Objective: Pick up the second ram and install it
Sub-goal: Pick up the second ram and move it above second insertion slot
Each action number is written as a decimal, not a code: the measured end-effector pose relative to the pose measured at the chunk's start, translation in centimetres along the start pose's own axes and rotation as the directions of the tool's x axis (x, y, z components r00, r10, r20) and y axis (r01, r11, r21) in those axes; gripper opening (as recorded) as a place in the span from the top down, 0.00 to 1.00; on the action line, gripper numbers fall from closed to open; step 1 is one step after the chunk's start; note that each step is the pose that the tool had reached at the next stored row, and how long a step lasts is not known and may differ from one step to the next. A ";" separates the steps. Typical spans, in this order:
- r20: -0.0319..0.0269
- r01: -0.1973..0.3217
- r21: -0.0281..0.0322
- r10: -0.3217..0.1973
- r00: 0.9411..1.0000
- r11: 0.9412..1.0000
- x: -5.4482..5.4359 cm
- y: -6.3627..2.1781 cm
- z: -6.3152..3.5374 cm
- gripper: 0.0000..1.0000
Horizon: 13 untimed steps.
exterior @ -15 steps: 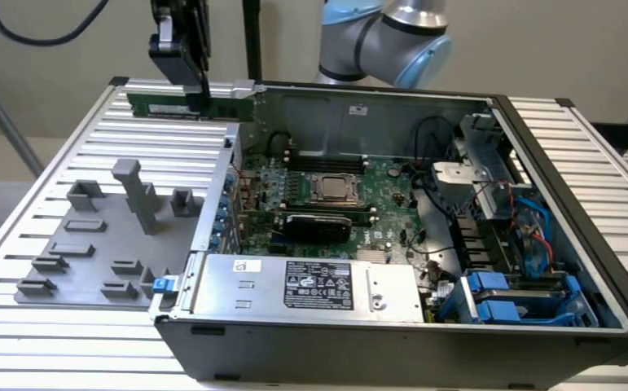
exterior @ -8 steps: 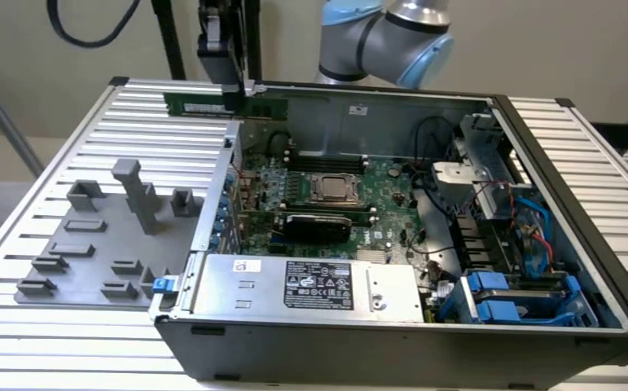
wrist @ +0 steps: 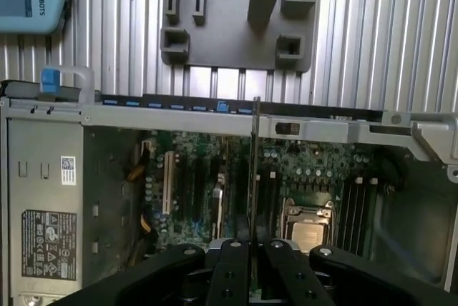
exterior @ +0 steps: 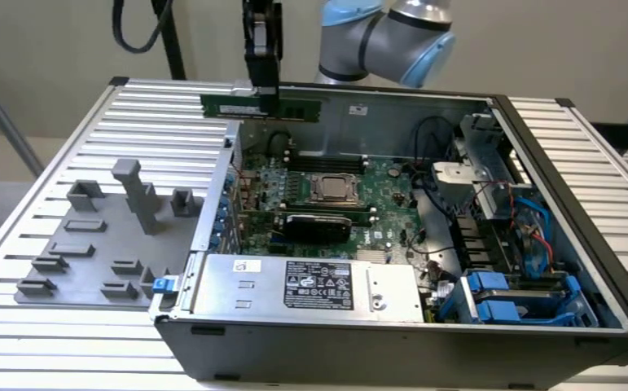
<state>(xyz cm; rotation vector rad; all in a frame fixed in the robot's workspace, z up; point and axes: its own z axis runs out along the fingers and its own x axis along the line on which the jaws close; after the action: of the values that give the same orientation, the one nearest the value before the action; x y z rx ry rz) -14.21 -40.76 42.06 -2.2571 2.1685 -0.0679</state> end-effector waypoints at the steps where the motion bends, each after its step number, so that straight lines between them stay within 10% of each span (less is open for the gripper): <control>1: 0.000 0.000 0.000 0.000 1.000 1.000 -0.1 -0.45 0.15 0.86; 13: 0.000 0.000 0.000 0.000 1.000 1.000 -2.6 -5.49 2.37 0.86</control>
<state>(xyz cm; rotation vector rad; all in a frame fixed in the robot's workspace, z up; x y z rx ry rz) -8.74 -37.98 39.83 -2.2573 2.1685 -0.0677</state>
